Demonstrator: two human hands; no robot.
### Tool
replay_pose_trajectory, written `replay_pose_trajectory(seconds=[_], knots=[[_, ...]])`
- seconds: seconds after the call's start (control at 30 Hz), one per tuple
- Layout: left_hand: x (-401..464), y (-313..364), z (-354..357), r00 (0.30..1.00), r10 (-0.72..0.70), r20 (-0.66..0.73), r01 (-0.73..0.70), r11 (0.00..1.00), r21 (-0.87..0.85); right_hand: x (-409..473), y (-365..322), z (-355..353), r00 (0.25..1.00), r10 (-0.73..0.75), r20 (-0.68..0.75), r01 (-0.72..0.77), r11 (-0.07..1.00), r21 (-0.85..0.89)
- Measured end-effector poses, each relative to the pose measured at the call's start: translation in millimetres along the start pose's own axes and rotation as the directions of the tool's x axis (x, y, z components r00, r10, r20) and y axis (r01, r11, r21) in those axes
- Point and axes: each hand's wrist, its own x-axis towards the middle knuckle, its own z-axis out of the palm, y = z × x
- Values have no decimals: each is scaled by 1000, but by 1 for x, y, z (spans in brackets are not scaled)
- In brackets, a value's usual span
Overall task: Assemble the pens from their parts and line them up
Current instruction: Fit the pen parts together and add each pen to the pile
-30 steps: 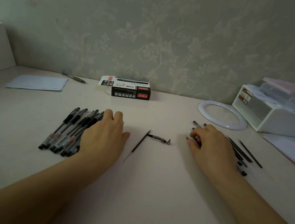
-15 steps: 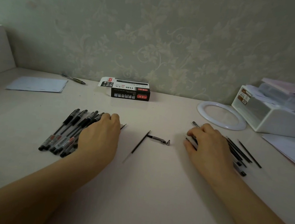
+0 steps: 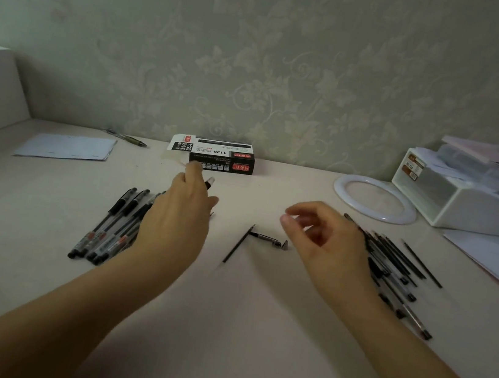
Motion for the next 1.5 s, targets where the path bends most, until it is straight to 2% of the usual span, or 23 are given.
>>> replay_pose_trajectory(seconds=[0.07,0.13,0.23,0.43,0.63,0.83,0.93,1.0,1.07,1.17,1.27,1.37,1.5], knots=[[3,7,-4,1000,-23,-12,20,974,-224,-6,-11,11,974,130,187,-174,955,242],[2,15,-8,999,-43,-24,30,915,-402,-12,-16,17,930,139,341,-248,921,301],[-5,26,-8,997,-13,-76,-31,834,-550,-15,-20,18,888,108,448,-283,895,345],[-20,39,12,996,89,-2,-71,786,-614,-13,-14,16,861,141,490,-360,848,389],[-19,35,16,997,72,-21,-67,739,-671,-9,-8,22,876,101,472,-281,901,329],[-21,32,19,996,83,-44,-91,747,-658,-11,-8,23,827,72,558,-296,899,322],[-22,31,21,994,106,-24,-97,768,-633,-12,-8,24,846,97,523,-296,903,310],[-23,28,21,985,171,-19,-149,798,-584,-10,-8,24,883,157,441,-332,875,352],[-24,23,22,971,239,-12,-210,827,-521,-7,-7,21,915,227,334,-377,777,503],[-23,17,22,958,285,23,-242,852,-465,-1,-4,15,939,302,165,-325,618,716],[-24,17,23,942,329,68,-263,847,-463,2,-1,11,938,326,119,-283,520,806],[-25,18,24,931,357,76,-287,844,-454,1,1,12,940,310,142,-287,492,822],[-24,16,24,933,352,79,-287,858,-426,2,4,12,946,313,86,-245,514,822]])
